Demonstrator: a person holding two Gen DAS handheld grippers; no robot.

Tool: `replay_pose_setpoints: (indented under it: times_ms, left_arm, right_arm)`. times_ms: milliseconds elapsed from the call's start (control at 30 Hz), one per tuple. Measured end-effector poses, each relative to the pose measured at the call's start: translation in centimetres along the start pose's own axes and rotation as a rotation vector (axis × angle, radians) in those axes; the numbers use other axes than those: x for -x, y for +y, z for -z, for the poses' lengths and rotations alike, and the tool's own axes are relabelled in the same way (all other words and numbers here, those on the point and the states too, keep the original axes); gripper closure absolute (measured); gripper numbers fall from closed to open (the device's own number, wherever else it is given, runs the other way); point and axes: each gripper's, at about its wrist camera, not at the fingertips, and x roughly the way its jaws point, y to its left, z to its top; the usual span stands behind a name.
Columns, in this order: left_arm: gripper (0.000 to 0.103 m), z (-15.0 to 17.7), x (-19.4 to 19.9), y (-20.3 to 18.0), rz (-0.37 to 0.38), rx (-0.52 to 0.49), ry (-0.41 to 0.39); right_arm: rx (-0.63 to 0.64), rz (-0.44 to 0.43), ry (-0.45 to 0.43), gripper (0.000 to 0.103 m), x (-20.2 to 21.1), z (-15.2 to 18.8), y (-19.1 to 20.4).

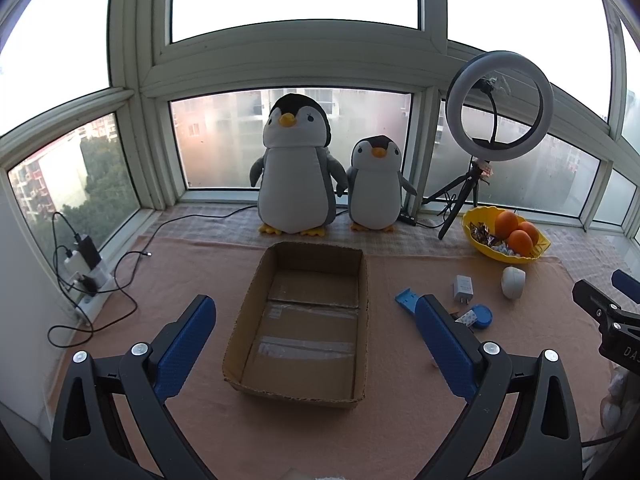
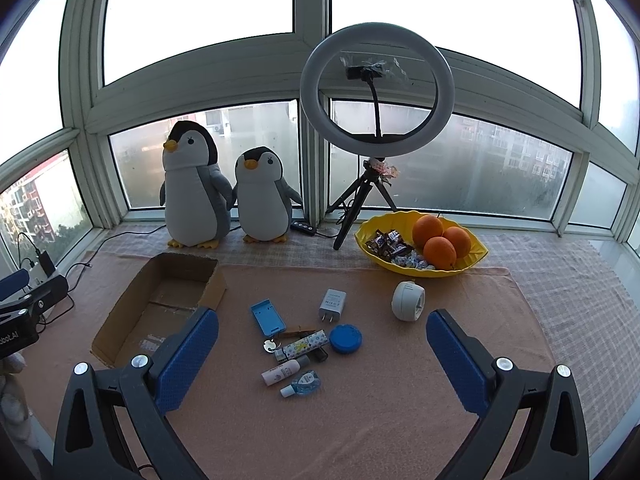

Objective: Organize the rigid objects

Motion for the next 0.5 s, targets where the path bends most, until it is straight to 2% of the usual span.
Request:
replay_pose_setpoints:
  times_ms: [500]
  left_arm:
    - [0.003,-0.05,-0.09,-0.05,0.001,-0.001,0.001]
  right_arm:
    - [-0.014,-0.009,0.014,0.000,-0.22,0.09,-0.06]
